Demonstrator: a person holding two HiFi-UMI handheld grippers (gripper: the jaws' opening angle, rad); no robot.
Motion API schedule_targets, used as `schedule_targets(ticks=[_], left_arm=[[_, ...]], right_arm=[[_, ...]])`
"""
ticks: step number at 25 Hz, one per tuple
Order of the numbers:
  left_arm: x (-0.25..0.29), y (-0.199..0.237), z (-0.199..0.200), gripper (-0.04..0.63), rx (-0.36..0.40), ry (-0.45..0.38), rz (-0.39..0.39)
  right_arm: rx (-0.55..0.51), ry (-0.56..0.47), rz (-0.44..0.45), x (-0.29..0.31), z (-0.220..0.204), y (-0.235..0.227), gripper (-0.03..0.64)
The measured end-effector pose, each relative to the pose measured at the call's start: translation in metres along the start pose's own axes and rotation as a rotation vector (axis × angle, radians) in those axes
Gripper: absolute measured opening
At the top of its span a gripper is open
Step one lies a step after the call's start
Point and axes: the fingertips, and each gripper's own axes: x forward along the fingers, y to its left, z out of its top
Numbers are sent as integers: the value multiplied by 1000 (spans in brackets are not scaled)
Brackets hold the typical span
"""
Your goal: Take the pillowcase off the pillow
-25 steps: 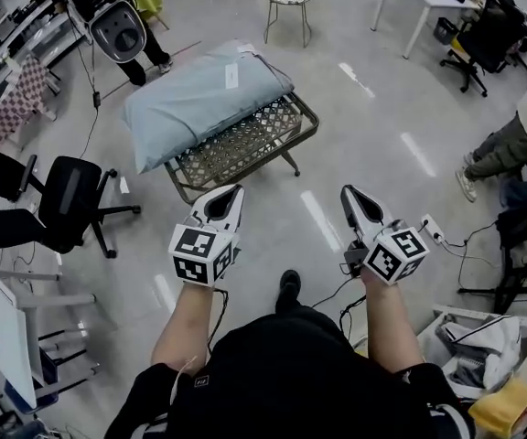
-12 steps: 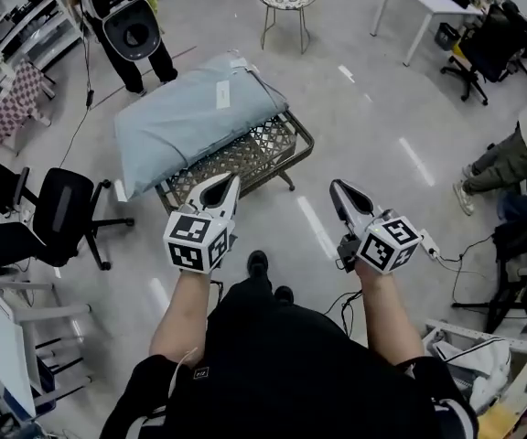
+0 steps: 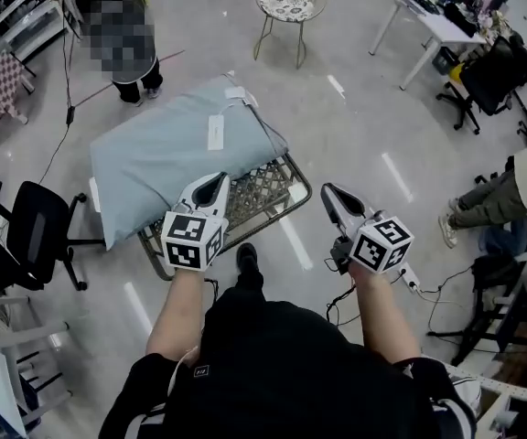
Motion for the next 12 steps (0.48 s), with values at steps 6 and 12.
schedule_targets(ticks=[6, 12], left_arm=[[69, 63, 12, 2, -44, 48, 2], [112, 92, 15, 3, -83, 78, 32]], right_arm=[[-5, 57, 15, 93, 35, -39, 9], [4, 120, 42, 151, 34, -73, 9]])
